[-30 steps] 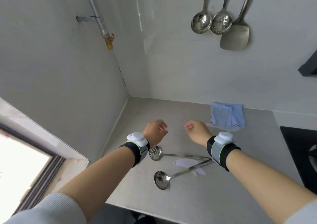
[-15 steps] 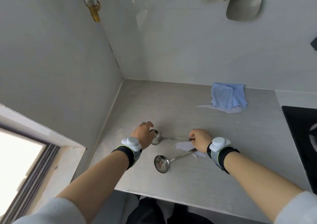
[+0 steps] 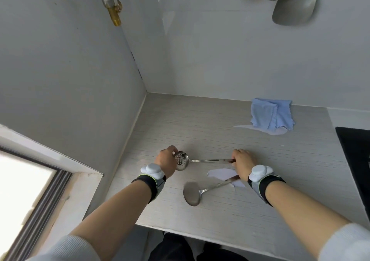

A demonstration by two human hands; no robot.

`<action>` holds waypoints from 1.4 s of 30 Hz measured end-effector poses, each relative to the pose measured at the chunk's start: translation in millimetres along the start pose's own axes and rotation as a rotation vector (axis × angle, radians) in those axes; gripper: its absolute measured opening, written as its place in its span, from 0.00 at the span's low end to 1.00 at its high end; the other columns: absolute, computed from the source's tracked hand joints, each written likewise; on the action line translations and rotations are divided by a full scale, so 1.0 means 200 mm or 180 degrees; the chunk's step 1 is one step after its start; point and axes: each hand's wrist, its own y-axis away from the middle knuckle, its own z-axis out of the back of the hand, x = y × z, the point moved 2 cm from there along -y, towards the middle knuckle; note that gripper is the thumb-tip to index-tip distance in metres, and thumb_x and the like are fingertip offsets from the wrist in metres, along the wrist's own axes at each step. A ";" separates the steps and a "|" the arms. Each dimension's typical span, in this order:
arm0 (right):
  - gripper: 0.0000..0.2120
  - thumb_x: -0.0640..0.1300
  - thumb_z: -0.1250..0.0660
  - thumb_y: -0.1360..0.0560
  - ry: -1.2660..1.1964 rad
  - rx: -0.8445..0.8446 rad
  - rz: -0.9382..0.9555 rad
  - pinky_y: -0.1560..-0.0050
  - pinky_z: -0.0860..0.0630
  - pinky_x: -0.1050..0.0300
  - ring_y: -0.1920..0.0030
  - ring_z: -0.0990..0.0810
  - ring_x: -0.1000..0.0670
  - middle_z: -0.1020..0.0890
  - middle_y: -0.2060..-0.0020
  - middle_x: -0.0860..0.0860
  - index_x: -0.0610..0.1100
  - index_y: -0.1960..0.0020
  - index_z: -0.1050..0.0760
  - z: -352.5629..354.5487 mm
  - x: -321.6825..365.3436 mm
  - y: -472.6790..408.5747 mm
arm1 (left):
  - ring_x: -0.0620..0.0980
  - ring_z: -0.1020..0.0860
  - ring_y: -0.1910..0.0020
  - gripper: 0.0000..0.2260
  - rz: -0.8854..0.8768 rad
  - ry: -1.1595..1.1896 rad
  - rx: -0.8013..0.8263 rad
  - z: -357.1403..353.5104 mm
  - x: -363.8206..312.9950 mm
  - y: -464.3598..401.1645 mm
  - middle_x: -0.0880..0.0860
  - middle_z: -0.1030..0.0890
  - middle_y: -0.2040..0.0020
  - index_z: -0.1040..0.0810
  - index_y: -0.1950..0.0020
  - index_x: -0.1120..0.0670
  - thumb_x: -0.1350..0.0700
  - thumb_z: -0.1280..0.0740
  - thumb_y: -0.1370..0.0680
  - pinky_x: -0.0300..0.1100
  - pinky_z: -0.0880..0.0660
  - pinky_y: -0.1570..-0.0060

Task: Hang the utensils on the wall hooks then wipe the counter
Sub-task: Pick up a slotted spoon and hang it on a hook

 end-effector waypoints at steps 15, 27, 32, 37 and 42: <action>0.14 0.54 0.20 0.36 -0.1200 0.0226 0.0280 0.65 0.29 0.61 0.65 0.24 0.55 0.21 0.67 0.56 0.51 0.64 0.23 0.61 -0.01 -0.14 | 0.56 0.19 0.56 0.10 0.0264 0.0824 -0.0813 0.32 -0.13 0.00 0.56 0.15 0.51 0.19 0.45 0.52 0.61 0.37 0.20 0.45 0.22 0.58; 0.16 0.52 0.19 0.39 -0.2503 -0.0338 0.0437 0.70 0.25 0.60 0.71 0.22 0.54 0.18 0.71 0.51 0.43 0.59 0.18 1.41 0.04 -0.19 | 0.61 0.16 0.51 0.10 0.0358 0.1919 -0.1071 0.56 -0.38 -0.03 0.59 0.16 0.51 0.18 0.47 0.56 0.64 0.37 0.23 0.56 0.17 0.51; 0.10 0.43 0.21 0.33 -0.3435 -0.0749 0.0435 0.62 0.20 0.57 0.64 0.16 0.51 0.14 0.62 0.44 0.40 0.55 0.17 1.64 0.07 -0.22 | 0.57 0.16 0.58 0.06 0.0249 0.2684 -0.1043 0.61 -0.54 -0.04 0.58 0.18 0.52 0.22 0.53 0.55 0.66 0.34 0.25 0.55 0.15 0.57; 0.06 0.41 0.25 0.27 -0.4282 -0.1076 0.0531 0.63 0.19 0.59 0.61 0.14 0.48 0.15 0.58 0.42 0.39 0.53 0.19 1.83 0.16 -0.24 | 0.65 0.16 0.51 0.06 0.0011 0.3131 -0.0920 0.70 -0.71 -0.07 0.64 0.18 0.47 0.23 0.49 0.61 0.68 0.36 0.24 0.42 0.19 0.69; 0.07 0.40 0.27 0.25 -0.4496 -0.1387 0.0744 0.62 0.18 0.60 0.61 0.15 0.48 0.17 0.59 0.43 0.37 0.52 0.21 2.04 0.25 -0.25 | 0.66 0.16 0.51 0.10 -0.0297 0.3450 -0.0816 0.82 -0.91 -0.08 0.63 0.19 0.47 0.26 0.44 0.60 0.70 0.37 0.23 0.41 0.19 0.70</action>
